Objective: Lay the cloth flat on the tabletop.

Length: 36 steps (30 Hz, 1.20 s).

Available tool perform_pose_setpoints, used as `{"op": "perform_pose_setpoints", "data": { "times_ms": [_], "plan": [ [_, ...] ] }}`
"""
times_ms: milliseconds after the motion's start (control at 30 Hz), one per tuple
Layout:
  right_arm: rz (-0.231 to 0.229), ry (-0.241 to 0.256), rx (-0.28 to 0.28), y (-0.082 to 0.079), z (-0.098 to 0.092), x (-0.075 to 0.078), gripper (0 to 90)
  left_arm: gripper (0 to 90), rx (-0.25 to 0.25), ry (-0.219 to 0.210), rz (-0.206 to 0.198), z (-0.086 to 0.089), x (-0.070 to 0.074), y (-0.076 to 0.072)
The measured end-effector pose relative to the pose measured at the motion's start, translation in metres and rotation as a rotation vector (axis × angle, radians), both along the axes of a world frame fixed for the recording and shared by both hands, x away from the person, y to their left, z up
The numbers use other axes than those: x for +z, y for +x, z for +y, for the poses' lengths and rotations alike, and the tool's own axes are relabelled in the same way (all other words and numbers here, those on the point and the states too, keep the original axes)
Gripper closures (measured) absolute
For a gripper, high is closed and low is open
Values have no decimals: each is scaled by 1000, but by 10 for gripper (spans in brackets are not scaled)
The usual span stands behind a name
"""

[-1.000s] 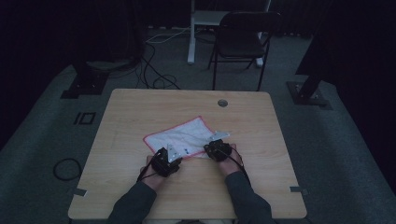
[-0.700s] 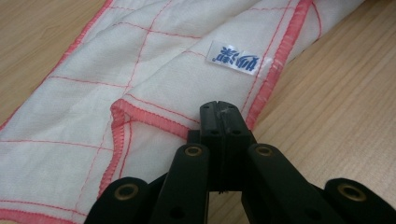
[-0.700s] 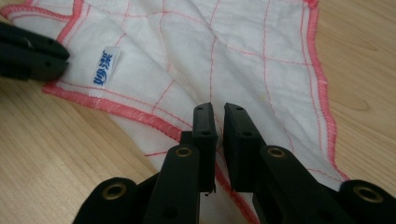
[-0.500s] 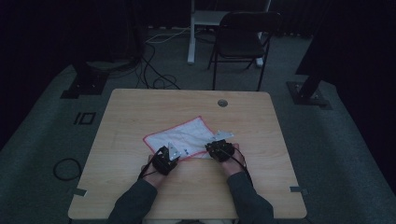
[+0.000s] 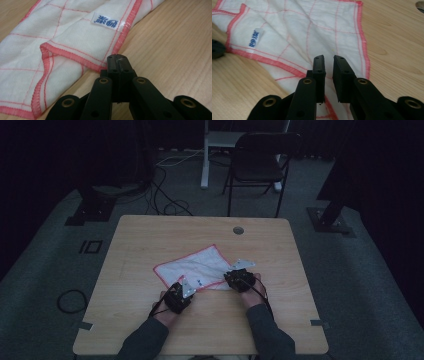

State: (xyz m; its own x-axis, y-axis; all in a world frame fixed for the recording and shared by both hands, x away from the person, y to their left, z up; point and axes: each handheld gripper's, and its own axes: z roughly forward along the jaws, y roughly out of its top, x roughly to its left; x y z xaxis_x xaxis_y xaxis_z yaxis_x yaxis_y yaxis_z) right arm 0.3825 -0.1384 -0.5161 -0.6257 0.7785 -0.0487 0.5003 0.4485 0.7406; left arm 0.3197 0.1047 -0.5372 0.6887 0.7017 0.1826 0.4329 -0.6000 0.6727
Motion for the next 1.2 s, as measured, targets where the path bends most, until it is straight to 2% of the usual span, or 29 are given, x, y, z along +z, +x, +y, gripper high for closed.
{"op": "perform_pose_setpoints", "data": {
  "times_ms": [100, 133, 233, 367, 500, 533, 667, 867, 1000, 1200],
  "plan": [
    [0, 1, -4, 0, -2, 0, 807, 900, 7, -7, 6, 3, 0, -1],
    [-2, -1, -5, 0, -2, 0, 807, 900, 11, -7, -3, 4, 0, -2],
    [-1, 1, -5, 0, -3, 0, 806, 900, 19, -48, -45, 5, 7, 2],
    [3, 1, -4, 0, -2, -1, 806, 900, 14, -38, -37, 2, 9, 9],
    [-2, -1, 0, 0, -2, -1, 804, 900, 10, 0, -13, -2, 3, 13],
    [-2, -1, -1, 0, -2, -1, 804, 900, 7, 8, -8, -2, 1, 12],
    [-1, 3, -14, 0, -7, 0, 802, 900, 5, -23, 7, 5, 0, 8],
    [-13, 12, -32, 1, -11, 2, 800, 900, 4, -41, 8, 10, -1, -4],
    [-13, 3, -22, 2, -10, 2, 799, 900, 12, -70, 18, 16, -2, -11],
    [-13, -6, -12, 4, -8, 0, 793, 900, 17, -68, 21, 25, -1, -22]
  ]
}}
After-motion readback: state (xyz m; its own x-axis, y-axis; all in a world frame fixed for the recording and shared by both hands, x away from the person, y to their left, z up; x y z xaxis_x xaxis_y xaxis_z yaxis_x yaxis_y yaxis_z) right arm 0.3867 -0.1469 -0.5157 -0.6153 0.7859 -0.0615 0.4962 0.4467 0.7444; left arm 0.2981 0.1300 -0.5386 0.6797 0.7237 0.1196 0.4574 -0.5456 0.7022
